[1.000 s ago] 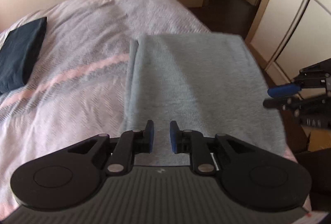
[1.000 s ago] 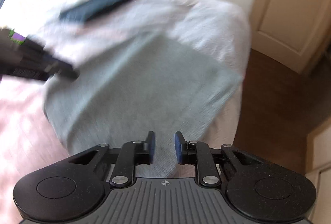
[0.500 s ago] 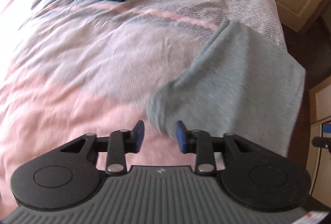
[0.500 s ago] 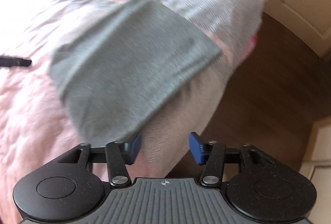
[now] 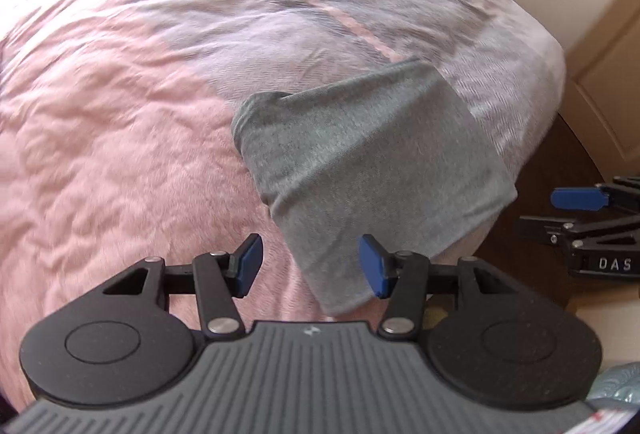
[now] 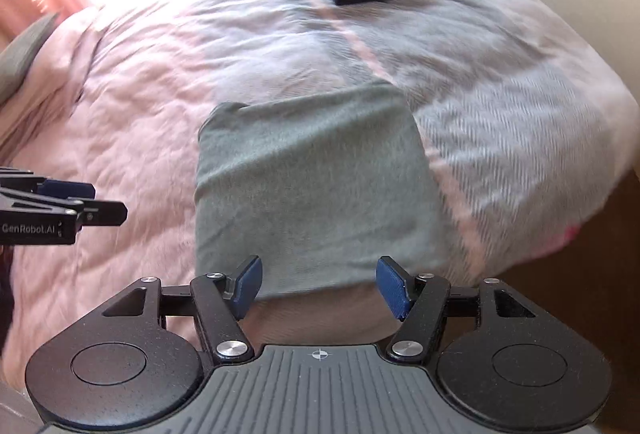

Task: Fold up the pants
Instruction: 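Open both grippers and smooth the square-folded sweatpants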

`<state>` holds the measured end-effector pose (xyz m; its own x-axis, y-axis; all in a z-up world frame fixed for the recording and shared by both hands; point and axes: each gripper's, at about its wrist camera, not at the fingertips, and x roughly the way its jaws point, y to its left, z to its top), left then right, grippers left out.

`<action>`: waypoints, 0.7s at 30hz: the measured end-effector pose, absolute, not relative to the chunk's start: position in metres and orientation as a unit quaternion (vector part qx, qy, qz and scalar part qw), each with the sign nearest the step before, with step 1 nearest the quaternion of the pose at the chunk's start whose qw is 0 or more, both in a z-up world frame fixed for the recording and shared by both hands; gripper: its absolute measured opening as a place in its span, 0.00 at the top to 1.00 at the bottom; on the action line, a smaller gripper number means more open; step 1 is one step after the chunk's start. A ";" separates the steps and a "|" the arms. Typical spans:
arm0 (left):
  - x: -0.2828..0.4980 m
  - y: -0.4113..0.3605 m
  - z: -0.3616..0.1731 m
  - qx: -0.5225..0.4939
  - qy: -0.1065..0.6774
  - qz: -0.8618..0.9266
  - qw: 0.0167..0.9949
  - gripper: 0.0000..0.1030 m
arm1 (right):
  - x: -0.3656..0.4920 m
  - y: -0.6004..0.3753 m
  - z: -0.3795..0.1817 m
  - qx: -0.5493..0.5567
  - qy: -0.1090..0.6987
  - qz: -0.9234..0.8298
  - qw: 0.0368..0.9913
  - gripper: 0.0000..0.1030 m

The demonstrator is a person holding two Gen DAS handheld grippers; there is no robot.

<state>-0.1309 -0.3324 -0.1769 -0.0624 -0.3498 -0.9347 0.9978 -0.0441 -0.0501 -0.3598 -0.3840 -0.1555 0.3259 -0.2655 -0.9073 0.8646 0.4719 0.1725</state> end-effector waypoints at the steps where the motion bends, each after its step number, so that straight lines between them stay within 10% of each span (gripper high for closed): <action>1: -0.139 -0.327 -0.175 0.387 0.417 -0.590 0.573 0.53 | -0.367 -0.387 -0.155 0.332 0.443 -0.369 0.746 0.41; 21: -0.224 -0.293 -0.150 0.313 0.448 -0.474 0.691 0.47 | -0.420 -0.437 -0.164 0.283 0.473 -0.231 0.802 0.41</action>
<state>-0.2238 -0.2934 -0.1500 0.1496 -0.3746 -0.9150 0.9351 0.3543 0.0079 -0.4203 -0.4368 -0.1645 0.4453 -0.1033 -0.8894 0.6384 0.7331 0.2345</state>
